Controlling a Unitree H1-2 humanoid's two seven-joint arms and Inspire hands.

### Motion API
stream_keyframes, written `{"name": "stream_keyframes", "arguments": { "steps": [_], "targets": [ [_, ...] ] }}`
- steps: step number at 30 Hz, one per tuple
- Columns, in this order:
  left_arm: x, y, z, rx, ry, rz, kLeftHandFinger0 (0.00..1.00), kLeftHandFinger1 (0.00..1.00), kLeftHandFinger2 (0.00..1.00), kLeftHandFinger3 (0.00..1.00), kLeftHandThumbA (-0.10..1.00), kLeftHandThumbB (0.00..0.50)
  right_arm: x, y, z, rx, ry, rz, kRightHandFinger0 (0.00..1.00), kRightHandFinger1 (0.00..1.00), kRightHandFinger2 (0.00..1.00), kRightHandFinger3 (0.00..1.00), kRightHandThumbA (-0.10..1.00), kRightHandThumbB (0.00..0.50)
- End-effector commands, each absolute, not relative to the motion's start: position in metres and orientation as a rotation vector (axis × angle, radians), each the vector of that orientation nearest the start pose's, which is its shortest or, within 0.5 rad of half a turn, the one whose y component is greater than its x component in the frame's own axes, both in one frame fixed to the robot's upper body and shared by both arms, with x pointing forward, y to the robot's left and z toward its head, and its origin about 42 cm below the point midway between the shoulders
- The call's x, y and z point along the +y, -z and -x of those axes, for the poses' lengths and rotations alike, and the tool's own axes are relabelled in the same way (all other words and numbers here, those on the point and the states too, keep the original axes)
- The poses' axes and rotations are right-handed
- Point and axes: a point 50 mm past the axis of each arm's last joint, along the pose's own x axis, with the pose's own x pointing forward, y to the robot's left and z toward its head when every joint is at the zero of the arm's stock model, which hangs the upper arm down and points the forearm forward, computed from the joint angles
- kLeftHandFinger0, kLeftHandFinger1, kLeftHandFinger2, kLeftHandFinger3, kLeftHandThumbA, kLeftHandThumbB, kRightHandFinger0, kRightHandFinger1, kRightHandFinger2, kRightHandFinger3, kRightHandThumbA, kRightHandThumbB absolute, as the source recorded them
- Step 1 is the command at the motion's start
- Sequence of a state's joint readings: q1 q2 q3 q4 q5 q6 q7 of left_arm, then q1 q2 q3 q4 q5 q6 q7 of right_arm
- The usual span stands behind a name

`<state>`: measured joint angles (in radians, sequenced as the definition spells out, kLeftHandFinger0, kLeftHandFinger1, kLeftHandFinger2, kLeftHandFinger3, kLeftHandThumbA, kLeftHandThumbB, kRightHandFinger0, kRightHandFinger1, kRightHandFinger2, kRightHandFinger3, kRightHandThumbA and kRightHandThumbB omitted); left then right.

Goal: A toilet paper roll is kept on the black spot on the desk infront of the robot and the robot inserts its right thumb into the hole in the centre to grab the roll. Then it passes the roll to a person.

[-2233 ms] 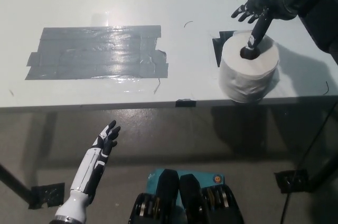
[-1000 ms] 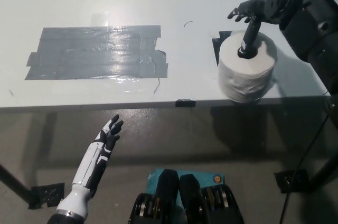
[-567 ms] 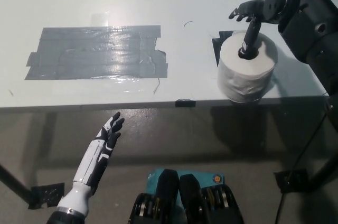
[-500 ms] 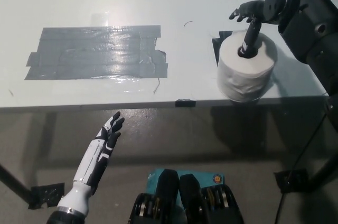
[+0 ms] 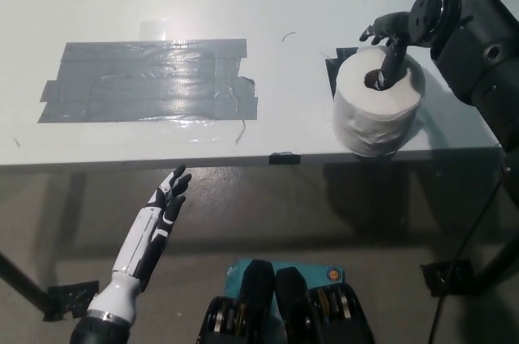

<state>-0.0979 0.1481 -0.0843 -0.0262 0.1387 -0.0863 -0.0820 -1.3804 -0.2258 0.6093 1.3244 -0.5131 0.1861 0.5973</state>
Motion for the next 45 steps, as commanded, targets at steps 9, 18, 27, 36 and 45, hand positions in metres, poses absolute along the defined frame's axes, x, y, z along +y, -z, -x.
{"name": "stream_keyframes", "arguments": {
  "steps": [9,18,27,36,45],
  "targets": [
    [0.222,-0.15,-0.32,-0.255,0.209,-0.307,1.0,1.0,1.0,1.0,1.0,0.19,-0.174,-0.336,-0.595,0.446,-0.512,1.264,1.0,1.0,1.0,1.0,0.62,0.367],
    [0.221,-0.154,-0.325,-0.258,0.212,-0.308,1.0,1.0,1.0,1.0,1.0,0.192,-0.182,-0.313,-0.595,0.291,-0.374,1.163,0.24,0.76,1.0,0.43,-0.1,0.208],
    [0.22,-0.157,-0.328,-0.267,0.209,-0.304,1.0,1.0,1.0,1.0,1.0,0.186,-0.213,-0.292,-0.591,0.31,-0.315,0.776,0.18,0.59,0.9,0.54,-0.1,0.228],
    [0.222,-0.16,-0.338,-0.279,0.201,-0.292,1.0,1.0,1.0,1.0,1.0,0.192,-0.257,-0.239,-0.573,0.296,-0.135,-0.438,0.04,0.35,0.73,0.98,-0.1,0.213],
    [0.216,-0.169,-0.353,-0.309,0.188,-0.289,1.0,1.0,1.0,1.0,1.0,0.201,-0.251,-0.212,-0.557,0.201,-0.199,-0.931,0.0,0.07,0.57,1.0,-0.1,0.14]
  ]
}}
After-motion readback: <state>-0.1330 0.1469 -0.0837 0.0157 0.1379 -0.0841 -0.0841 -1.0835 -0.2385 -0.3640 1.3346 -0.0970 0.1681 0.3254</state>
